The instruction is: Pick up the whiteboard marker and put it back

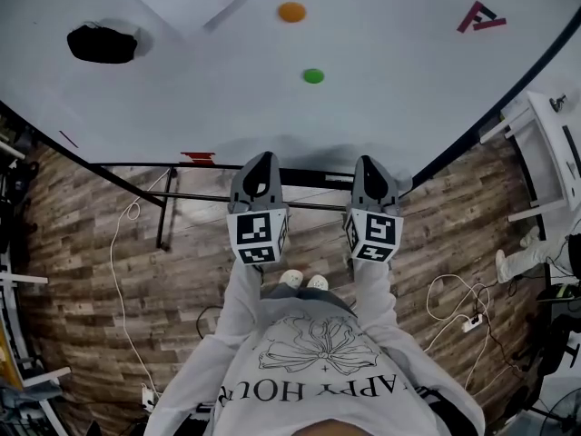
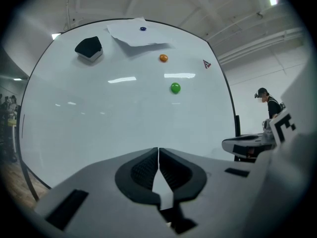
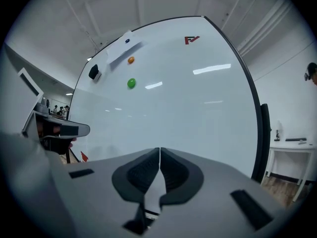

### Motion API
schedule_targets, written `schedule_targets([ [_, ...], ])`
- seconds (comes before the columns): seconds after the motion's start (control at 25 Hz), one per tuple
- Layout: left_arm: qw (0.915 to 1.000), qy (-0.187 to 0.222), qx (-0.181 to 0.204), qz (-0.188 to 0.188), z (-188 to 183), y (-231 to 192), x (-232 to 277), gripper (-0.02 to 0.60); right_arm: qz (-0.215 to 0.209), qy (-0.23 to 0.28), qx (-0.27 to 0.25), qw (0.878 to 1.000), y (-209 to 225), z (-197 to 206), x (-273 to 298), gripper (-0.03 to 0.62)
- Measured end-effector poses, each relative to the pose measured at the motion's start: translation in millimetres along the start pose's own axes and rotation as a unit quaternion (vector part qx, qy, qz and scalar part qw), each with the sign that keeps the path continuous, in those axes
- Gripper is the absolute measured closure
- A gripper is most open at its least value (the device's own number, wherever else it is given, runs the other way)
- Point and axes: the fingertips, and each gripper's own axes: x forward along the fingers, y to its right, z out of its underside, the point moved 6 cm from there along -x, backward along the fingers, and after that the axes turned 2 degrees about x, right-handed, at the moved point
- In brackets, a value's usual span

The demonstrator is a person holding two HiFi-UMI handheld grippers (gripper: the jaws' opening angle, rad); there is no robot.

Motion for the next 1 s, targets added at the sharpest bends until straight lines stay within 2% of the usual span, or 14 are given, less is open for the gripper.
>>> schedule_targets([
  [1.0, 1.0, 0.008, 0.005, 0.001, -7, 4, -4, 0.573, 0.016, 0.006, 0.001, 1.0, 5, -4, -12, 0.591],
])
